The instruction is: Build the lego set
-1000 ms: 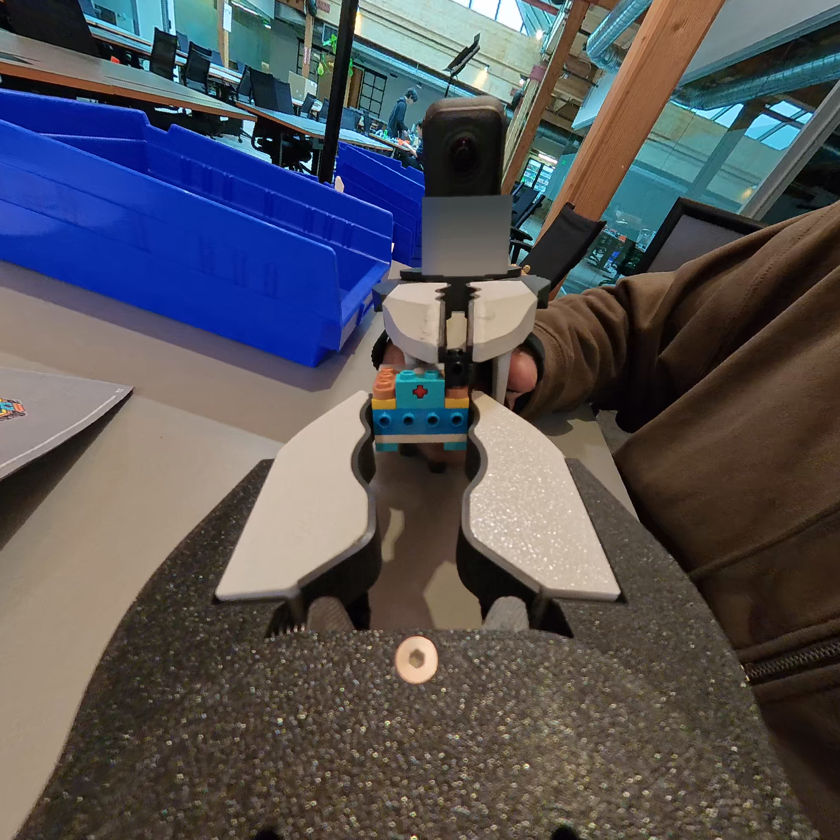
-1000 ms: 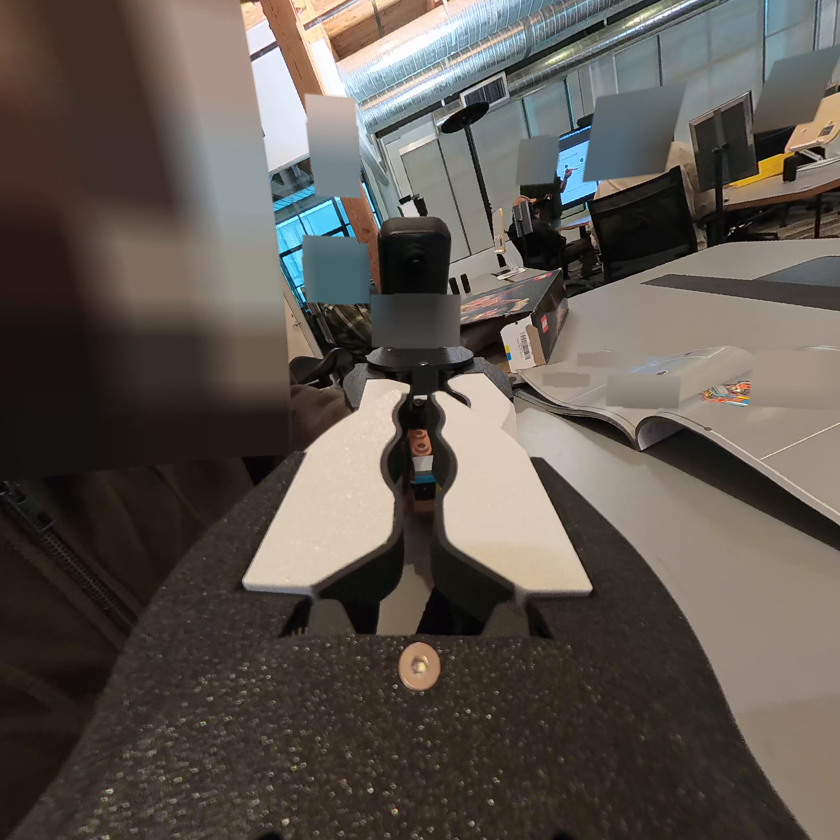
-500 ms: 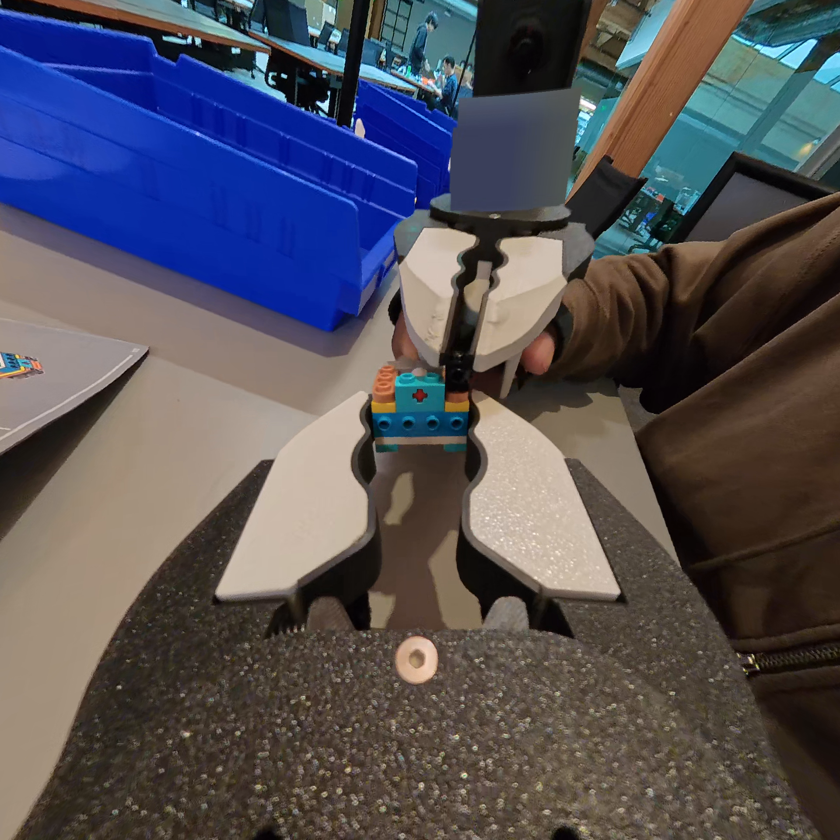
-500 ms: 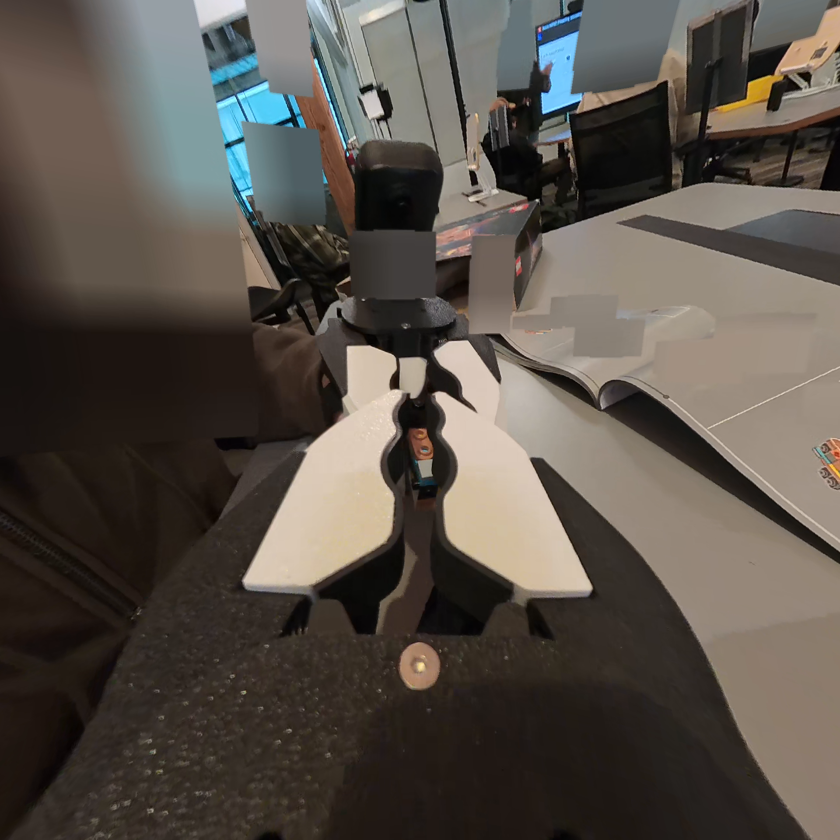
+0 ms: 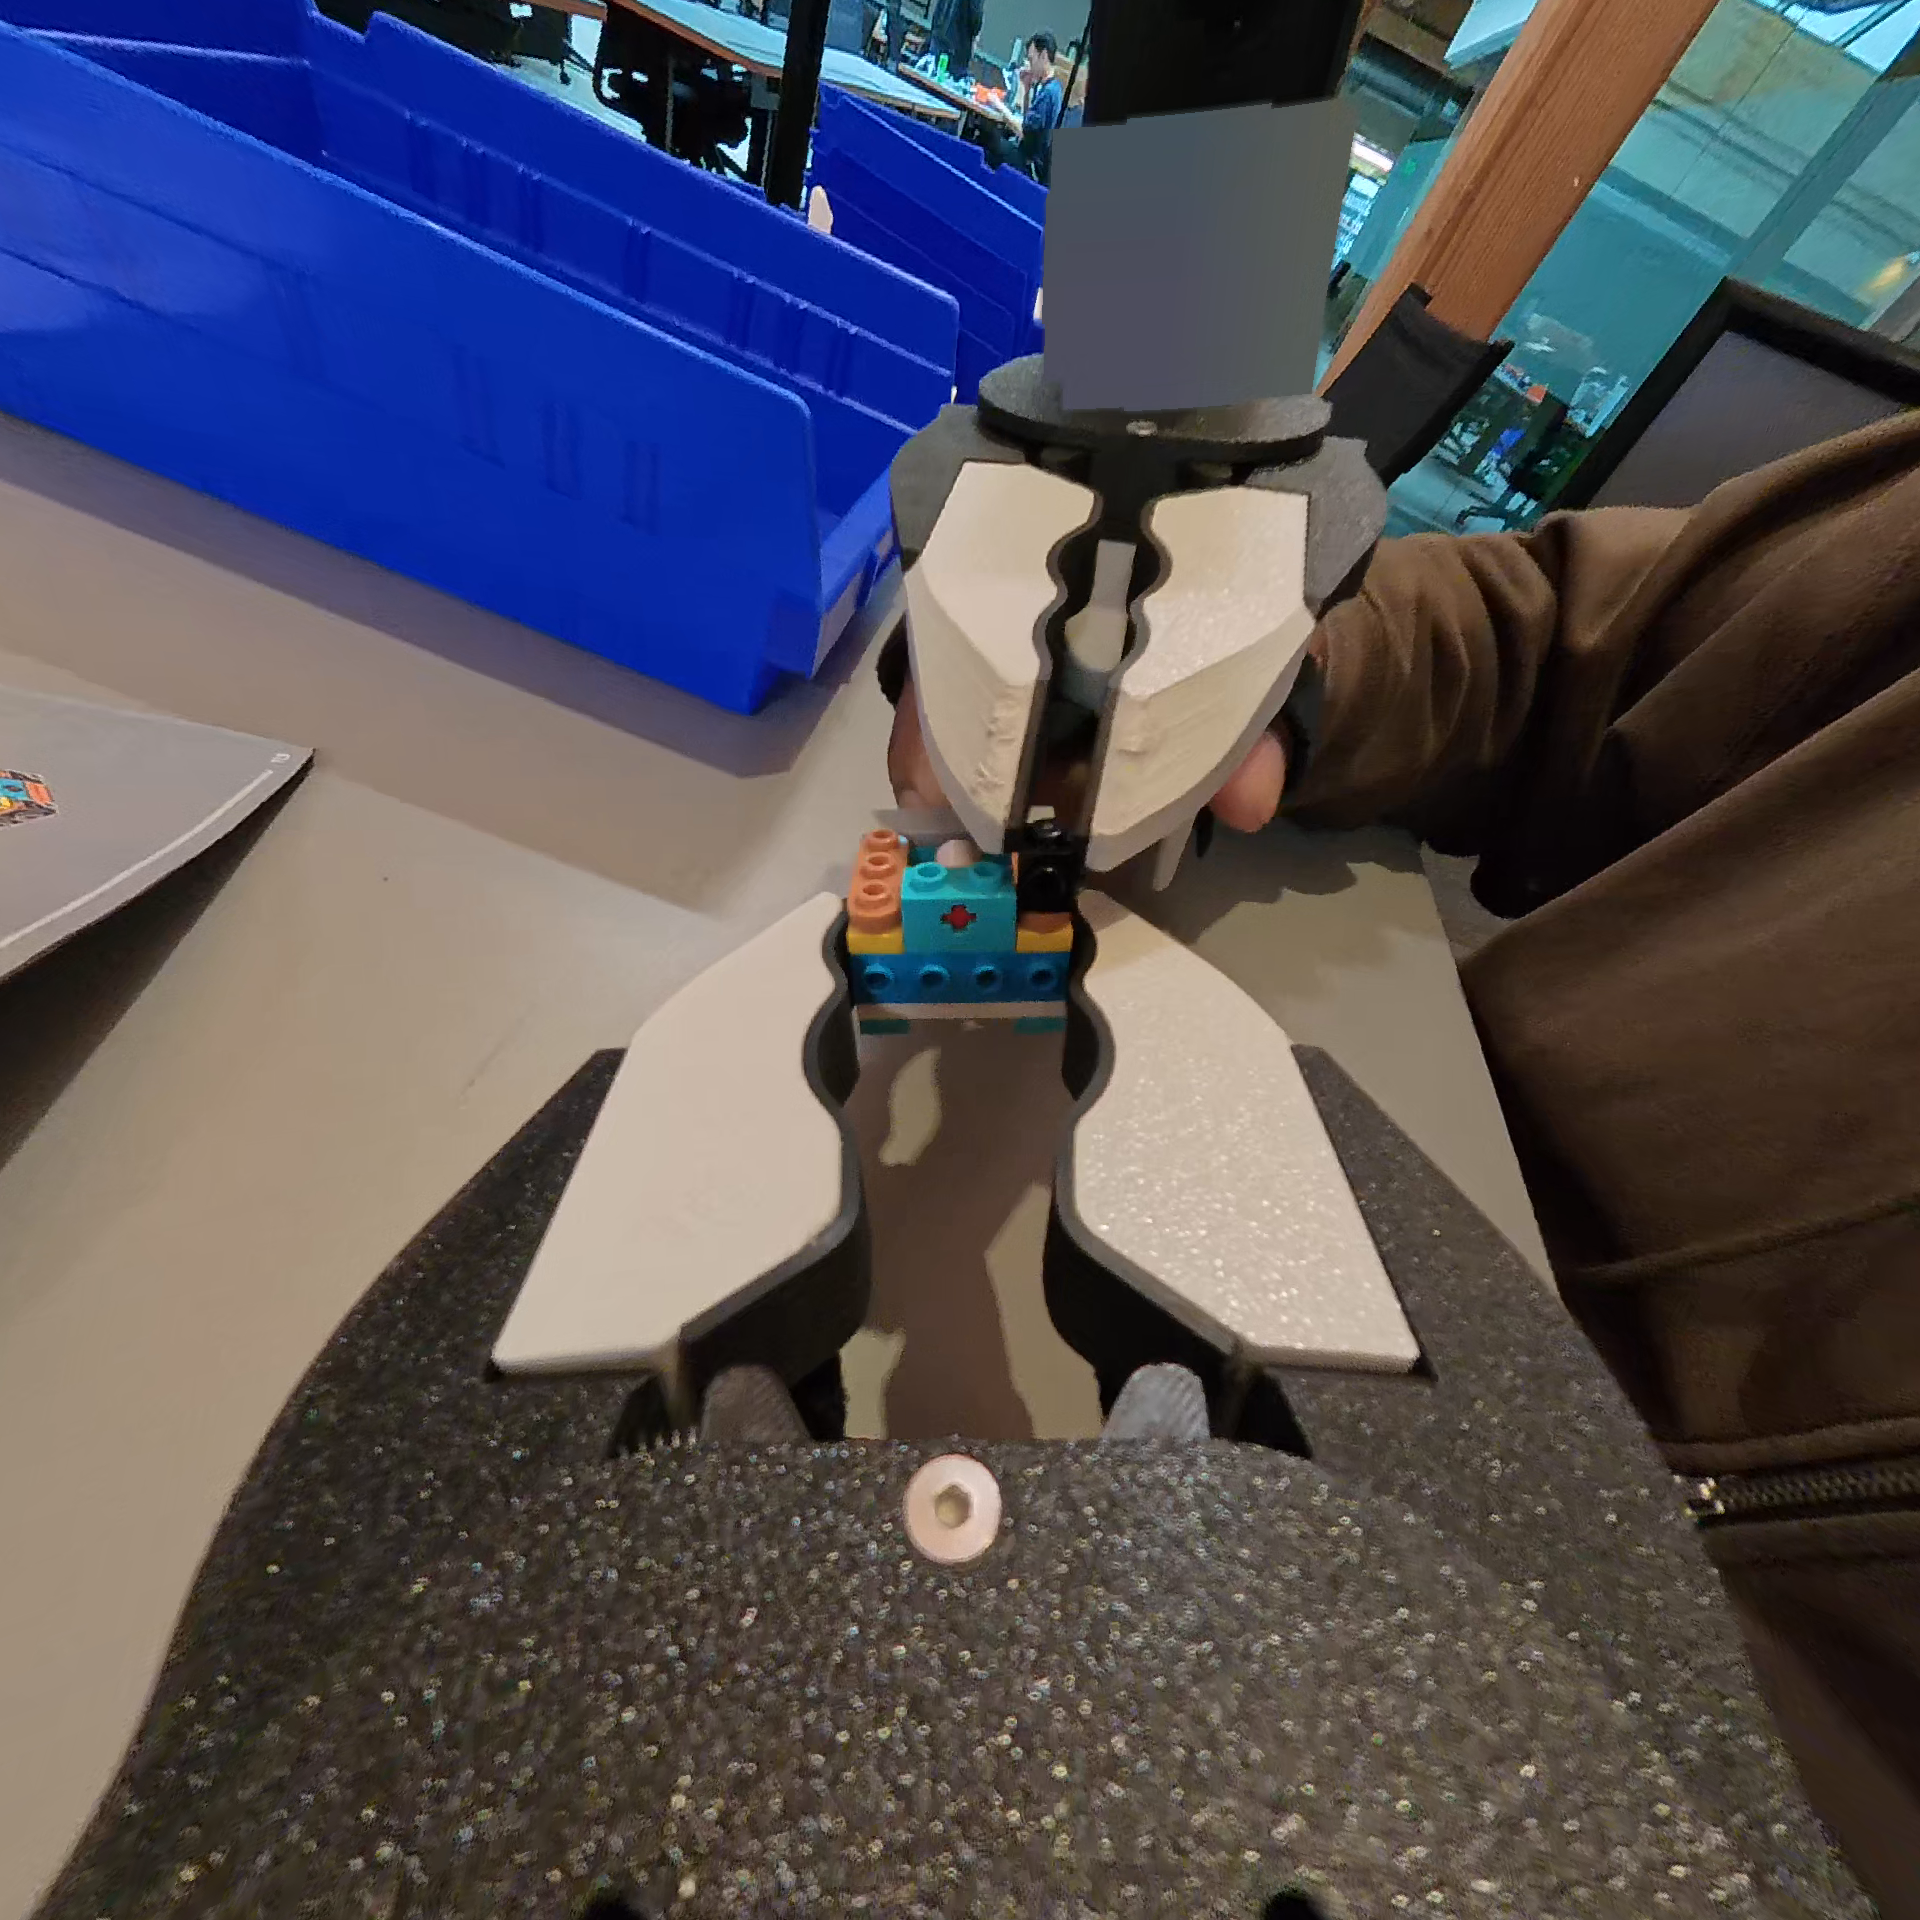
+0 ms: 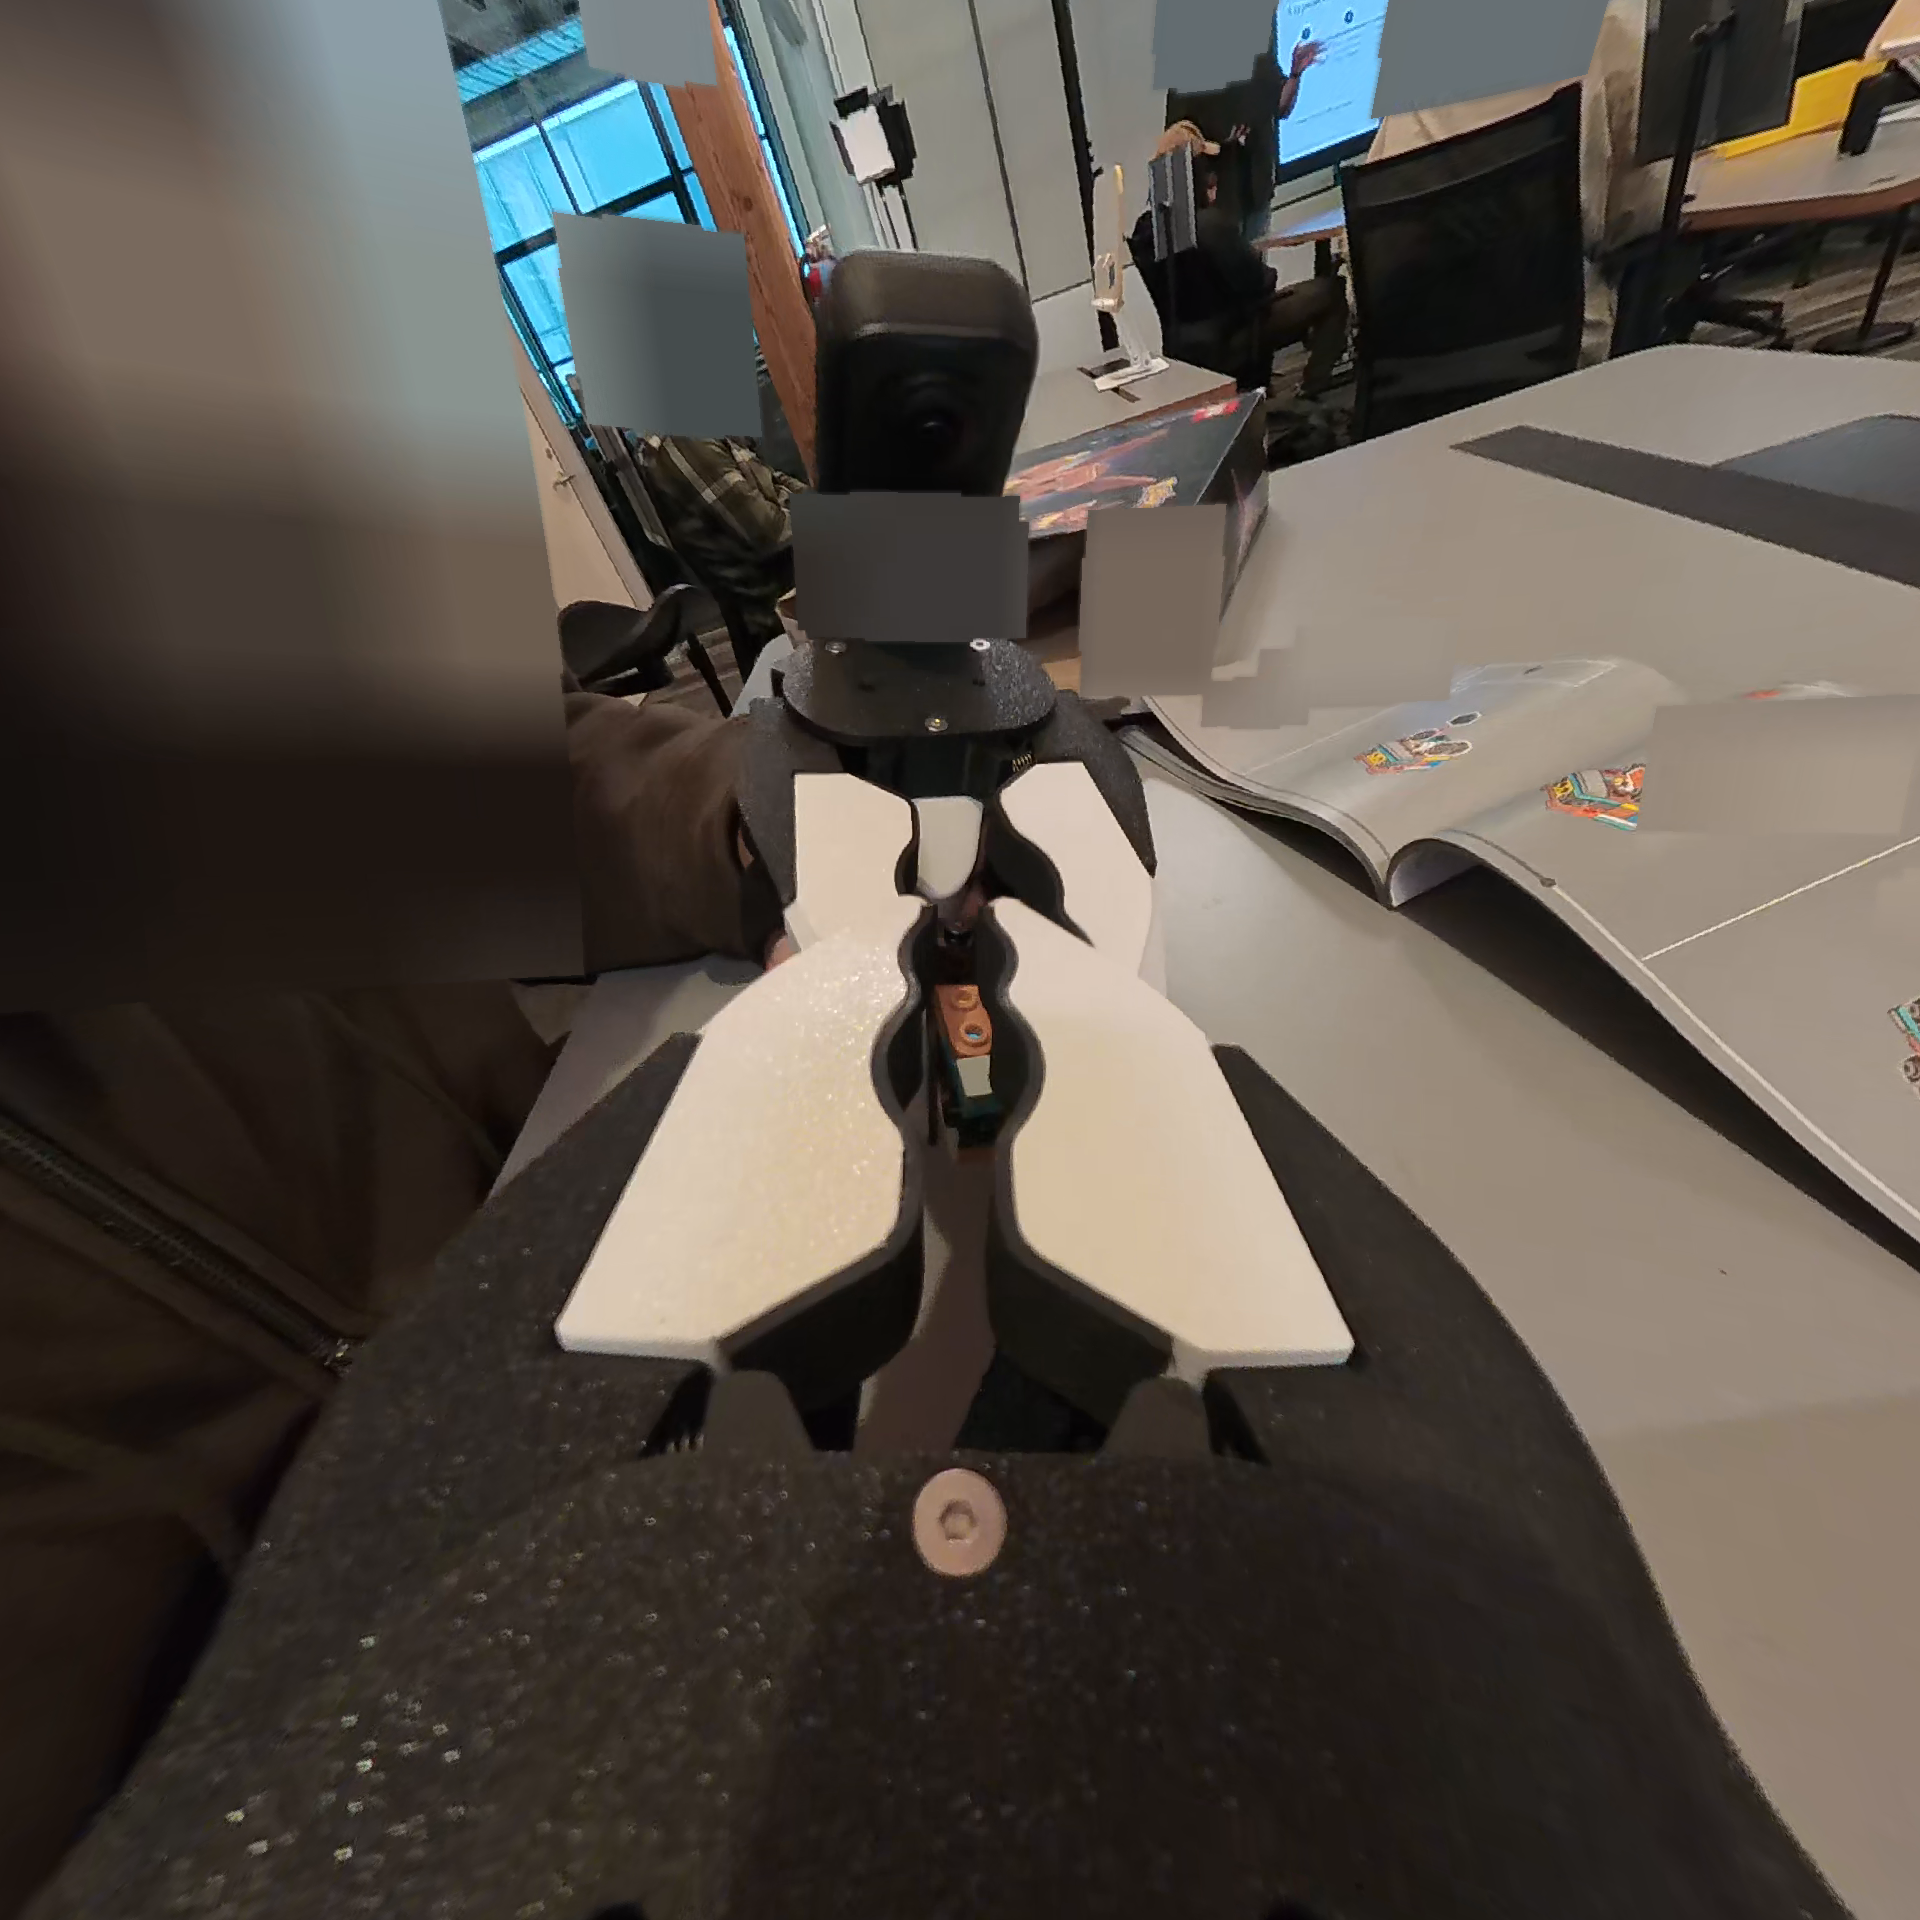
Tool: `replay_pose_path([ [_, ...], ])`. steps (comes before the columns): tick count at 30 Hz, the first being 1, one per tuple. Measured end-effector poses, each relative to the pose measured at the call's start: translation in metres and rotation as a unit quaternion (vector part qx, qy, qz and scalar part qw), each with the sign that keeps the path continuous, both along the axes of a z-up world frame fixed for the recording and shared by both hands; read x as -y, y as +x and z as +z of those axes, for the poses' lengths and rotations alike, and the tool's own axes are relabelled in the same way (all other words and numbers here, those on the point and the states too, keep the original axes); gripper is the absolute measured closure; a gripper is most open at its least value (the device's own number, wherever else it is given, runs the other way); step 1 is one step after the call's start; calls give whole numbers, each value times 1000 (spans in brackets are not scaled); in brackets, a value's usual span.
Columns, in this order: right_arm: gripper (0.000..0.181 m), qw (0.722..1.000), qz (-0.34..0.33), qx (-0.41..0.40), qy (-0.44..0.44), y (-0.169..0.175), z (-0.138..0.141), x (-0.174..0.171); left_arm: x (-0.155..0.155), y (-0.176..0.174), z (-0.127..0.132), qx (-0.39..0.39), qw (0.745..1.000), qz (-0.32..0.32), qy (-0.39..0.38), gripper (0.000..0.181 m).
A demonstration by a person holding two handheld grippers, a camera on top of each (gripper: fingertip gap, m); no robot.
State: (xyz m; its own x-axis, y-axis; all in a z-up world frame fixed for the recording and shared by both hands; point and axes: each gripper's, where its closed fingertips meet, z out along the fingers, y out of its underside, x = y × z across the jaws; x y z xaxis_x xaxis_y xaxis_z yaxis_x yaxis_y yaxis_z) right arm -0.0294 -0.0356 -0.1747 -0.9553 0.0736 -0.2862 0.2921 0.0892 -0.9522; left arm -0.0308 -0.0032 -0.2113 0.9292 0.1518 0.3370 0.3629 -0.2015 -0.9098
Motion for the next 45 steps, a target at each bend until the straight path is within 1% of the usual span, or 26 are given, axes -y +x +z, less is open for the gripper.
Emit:
replay_pose_path([
  [3, 172, 1000, -8, -20, -16, -1, 4, -2, -1, 2, 3, 22, 1000, -7, 18, 144],
  [4, 166, 999, -15, -26, -23, -3, 6, -3, -1, 2, 4, 23, 999, -8, 22, 144],
  [7, 161, 997, -15, -41, -61, -3, 20, -11, 1, 1, 8, 32, 999, -8, 35, 145],
  [9, 157, 995, -18, -81, -62, -2, 24, -15, 3, -1, 11, 51, 997, -9, 49, 144],
  [11, 149, 989, -27, -146, -24, -2, 19, -17, 5, -2, 13, 69, 996, -13, 63, 145],
  [13, 143, 975, -39, -218, 16, -2, 13, -18, 6, -1, 16, 85, 993, -21, 77, 145],
  [15, 135, 953, -56, -293, 53, -3, 10, -20, 6, 0, 18, 101, 990, -32, 90, 145],
  [17, 128, 931, -66, -351, 77, -3, 9, -20, 7, 3, 20, 123, 986, -47, 105, 144],
  [20, 119, 910, -66, -401, 86, 1, 8, -19, 8, 4, 26, 153, 978, -60, 131, 144],
  [22, 115, 895, -63, -430, 94, 5, 6, -17, 9, 8, 29, 176, 970, -82, 145, 144],
  [25, 110, 870, -57, -476, 114, 10, 0, -12, 7, 12, 30, 179, 969, -91, 144, 144],
  [29, 107, 837, -59, -529, 124, 17, -2, -6, 5, 21, 31, 190, 965, -112, 140, 144],
  [31, 107, 827, -59, -546, 124, 20, -1, -4, 4, 25, 31, 197, 963, -122, 135, 144],
  [38, 116, 821, -46, -554, 125, 27, -1, 1, 0, 39, 27, 213, 957, -156, 118, 144],
  [43, 133, 815, -51, -564, 125, 28, -3, 3, -3, 45, 25, 223, 953, -169, 114, 144],
  [45, 136, 812, -57, -568, 123, 28, -3, 3, -3, 44, 27, 230, 951, -170, 118, 144],
])
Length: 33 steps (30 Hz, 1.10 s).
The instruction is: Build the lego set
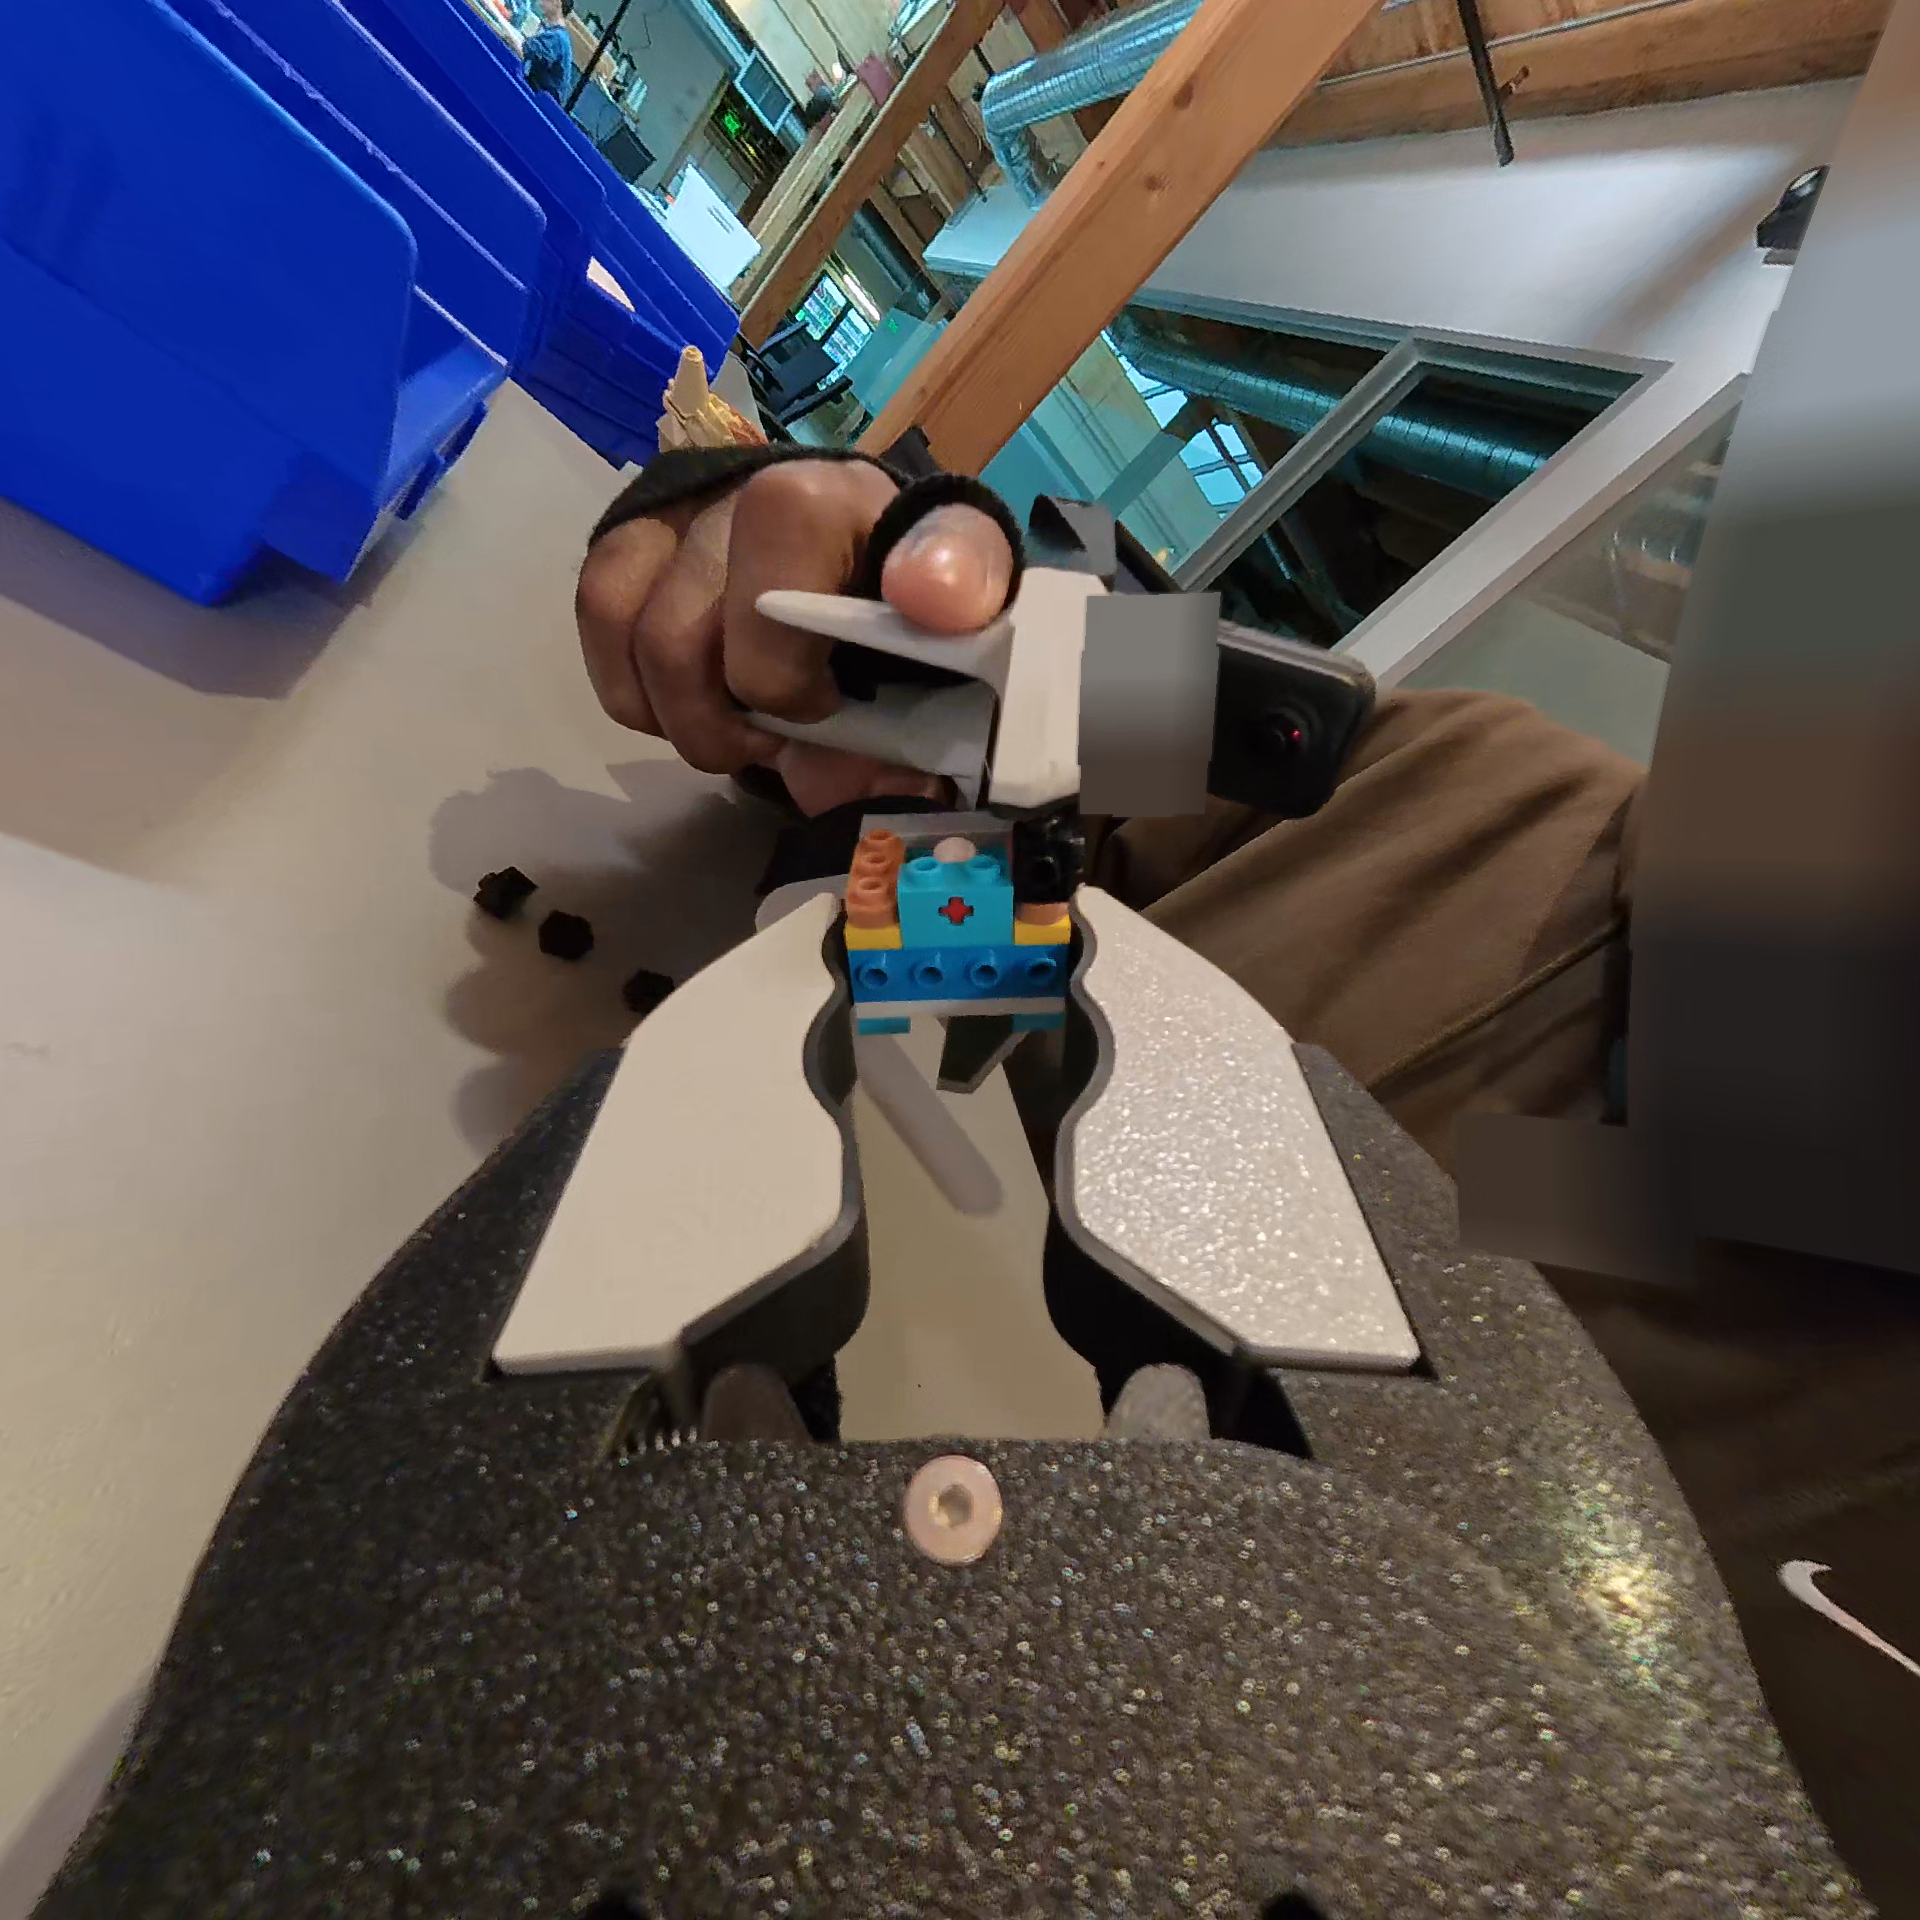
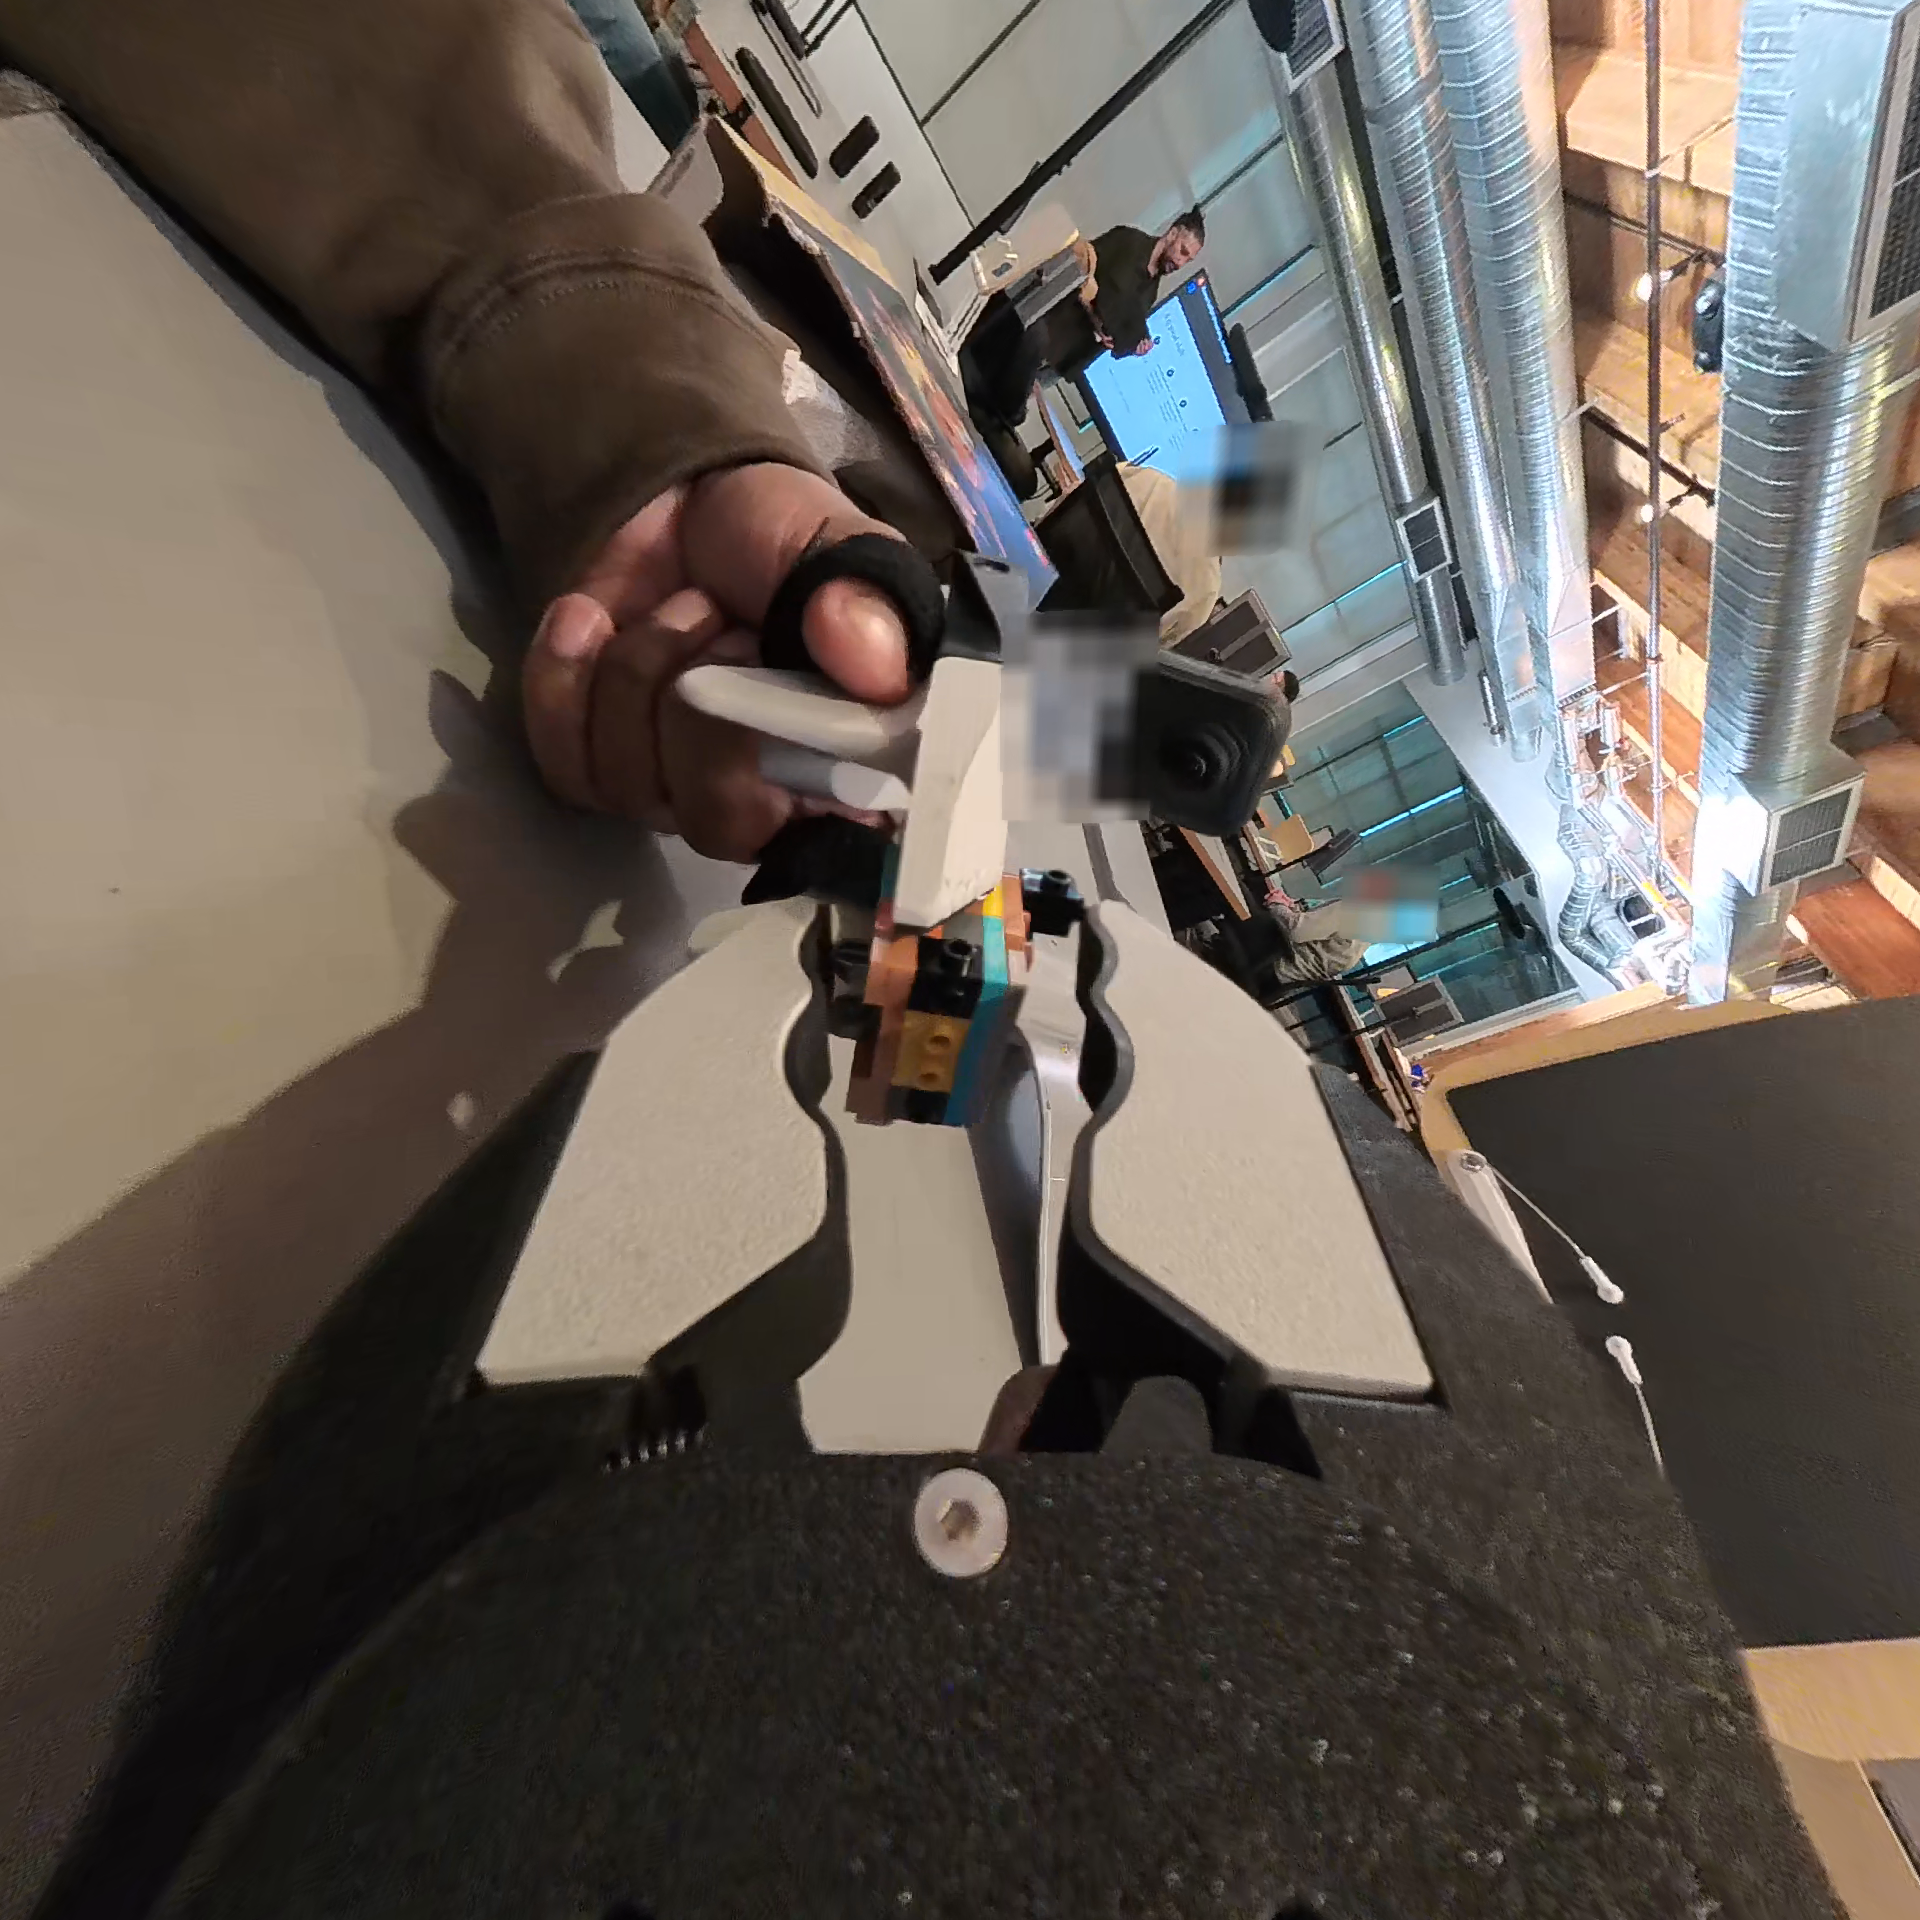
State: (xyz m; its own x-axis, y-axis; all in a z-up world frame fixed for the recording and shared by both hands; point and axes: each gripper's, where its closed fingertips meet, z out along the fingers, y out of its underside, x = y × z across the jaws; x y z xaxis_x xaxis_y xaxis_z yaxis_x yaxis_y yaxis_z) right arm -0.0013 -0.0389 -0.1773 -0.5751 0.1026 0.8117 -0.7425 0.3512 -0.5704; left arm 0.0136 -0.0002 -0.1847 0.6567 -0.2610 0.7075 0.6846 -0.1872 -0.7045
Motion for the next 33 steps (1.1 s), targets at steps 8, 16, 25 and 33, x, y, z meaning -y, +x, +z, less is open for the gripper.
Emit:
replay_pose_path([
  [8, 137, 998, -6, 36, -45, -3, 12, -3, -1, 0, 7, 10, 1000, 4, 19, 136],
  [16, 138, 993, -16, 54, -104, -5, 36, -16, 3, -14, 30, 7, 996, 66, 61, 119],
  [25, 138, 996, -21, -9, -87, 13, 43, -14, -9, 7, 45, -24, 983, 173, 56, 123],
  [33, 138, 994, -16, -31, -103, 33, 55, -14, -2, 19, 58, 31, 964, 212, 154, 147],
])
